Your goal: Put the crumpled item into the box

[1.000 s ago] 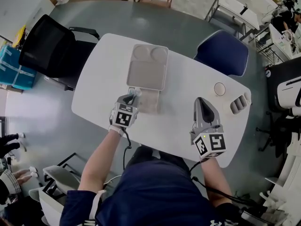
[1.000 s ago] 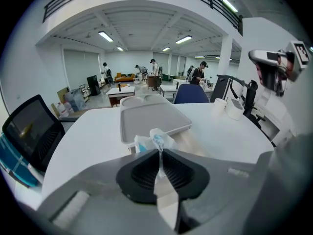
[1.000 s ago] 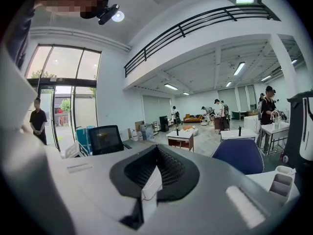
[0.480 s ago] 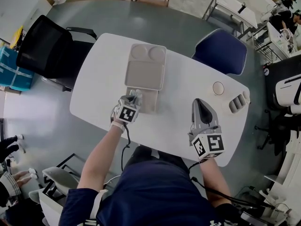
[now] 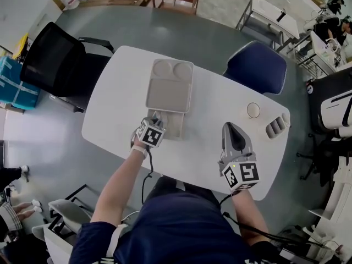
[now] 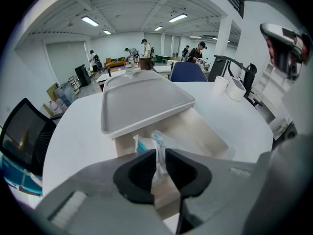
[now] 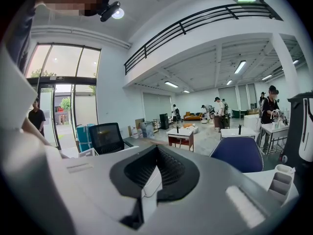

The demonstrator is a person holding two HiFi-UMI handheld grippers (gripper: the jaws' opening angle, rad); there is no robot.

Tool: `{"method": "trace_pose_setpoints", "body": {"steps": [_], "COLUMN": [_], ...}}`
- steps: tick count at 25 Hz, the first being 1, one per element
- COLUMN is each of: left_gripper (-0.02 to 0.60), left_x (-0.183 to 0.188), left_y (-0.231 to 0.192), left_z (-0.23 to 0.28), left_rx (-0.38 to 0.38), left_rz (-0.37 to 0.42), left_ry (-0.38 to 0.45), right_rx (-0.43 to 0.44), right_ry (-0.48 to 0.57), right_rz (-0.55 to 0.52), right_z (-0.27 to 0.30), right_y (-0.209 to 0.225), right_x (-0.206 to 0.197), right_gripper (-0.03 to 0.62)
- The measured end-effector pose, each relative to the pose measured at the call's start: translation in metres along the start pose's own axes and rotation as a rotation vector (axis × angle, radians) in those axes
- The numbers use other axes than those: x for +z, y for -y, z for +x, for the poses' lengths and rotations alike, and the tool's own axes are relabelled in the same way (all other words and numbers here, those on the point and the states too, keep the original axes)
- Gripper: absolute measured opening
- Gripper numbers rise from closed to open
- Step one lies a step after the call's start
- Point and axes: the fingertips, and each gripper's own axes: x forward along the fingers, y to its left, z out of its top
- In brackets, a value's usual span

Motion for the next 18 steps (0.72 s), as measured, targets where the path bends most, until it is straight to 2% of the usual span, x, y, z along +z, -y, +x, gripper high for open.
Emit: {"method": "trace_pose_setpoints", "body": {"steps": [2, 6, 12, 14, 18], "left_gripper": [0.11, 0.168, 0.196, 0.196, 0.196], "left_x": [-0.003, 0.001, 0.018, 0.026, 0.058], "left_y": [0.001, -0.001, -0.009, -0.012, -0.023], "left_z": [0.0, -0.006, -0.041, -0.062, -0.117], "left_rx": [-0.005, 0.015, 0.046, 0.071, 0.164], "left_rz": [-0.008, -0.02, -0.081, -0.099, -0.121], "left_ry": [-0.013, 0.019, 0.133, 0.203, 0.404], "right_rx": [0.003, 0.01, 0.018, 0.02, 0.018], "right_ry": [0.001, 0.006, 0.015, 0.019, 0.048], "right_rz": [-0.004, -0.009, -0.017, -0.021, -0.028], "right_z": [0.0, 0.001, 0.0, -0.003, -0.008], "right_y": [-0.001, -0.001, -0.001, -0.001, 0.004], "right_x": [0.002, 0.006, 0.013, 0.016, 0.029], "right_gripper": [0.002, 0.003, 0.002, 0.003, 0.002]}}
